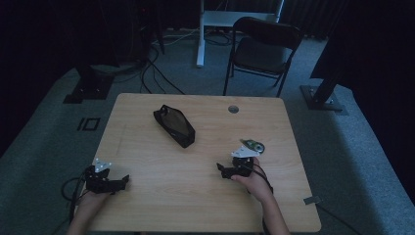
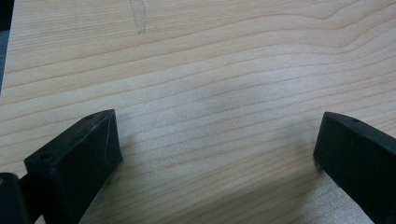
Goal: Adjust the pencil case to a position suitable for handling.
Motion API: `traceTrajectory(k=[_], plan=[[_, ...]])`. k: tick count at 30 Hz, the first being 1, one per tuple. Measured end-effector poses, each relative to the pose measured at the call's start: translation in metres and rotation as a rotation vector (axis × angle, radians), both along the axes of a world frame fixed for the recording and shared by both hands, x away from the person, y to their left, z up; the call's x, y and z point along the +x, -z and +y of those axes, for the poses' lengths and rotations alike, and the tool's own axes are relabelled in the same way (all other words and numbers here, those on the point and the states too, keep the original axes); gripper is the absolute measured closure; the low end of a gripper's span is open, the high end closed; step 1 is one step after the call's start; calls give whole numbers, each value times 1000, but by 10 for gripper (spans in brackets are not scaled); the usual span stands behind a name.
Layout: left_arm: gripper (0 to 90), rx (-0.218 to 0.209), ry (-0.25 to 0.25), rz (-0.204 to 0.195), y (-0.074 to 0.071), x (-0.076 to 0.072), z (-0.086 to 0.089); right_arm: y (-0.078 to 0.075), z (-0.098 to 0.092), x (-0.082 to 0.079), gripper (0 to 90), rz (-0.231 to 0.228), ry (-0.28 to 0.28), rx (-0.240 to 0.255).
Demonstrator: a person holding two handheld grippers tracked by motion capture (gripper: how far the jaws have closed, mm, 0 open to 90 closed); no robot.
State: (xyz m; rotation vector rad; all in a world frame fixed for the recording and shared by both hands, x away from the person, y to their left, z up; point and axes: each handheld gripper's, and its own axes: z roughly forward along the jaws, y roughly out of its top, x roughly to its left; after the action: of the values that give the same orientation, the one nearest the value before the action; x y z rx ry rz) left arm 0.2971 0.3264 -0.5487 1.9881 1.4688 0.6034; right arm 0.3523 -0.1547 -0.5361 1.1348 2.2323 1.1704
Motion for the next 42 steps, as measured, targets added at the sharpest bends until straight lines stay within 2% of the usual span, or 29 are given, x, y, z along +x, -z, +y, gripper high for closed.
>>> traceTrajectory(k=[9,16,30,35,42], plan=[[7,0,0,1,0,0,0,-3,19,11,149,-17,-38,27],[7,0,0,1,0,0,0,-3,30,18,157,-22,-59,22],[7,0,1,1,0,0,0,-9,57,33,156,-48,-83,41],[7,0,0,1,0,0,0,-13,72,39,157,-62,-97,56],[7,0,1,1,0,0,0,-12,86,45,177,-68,-98,69]])
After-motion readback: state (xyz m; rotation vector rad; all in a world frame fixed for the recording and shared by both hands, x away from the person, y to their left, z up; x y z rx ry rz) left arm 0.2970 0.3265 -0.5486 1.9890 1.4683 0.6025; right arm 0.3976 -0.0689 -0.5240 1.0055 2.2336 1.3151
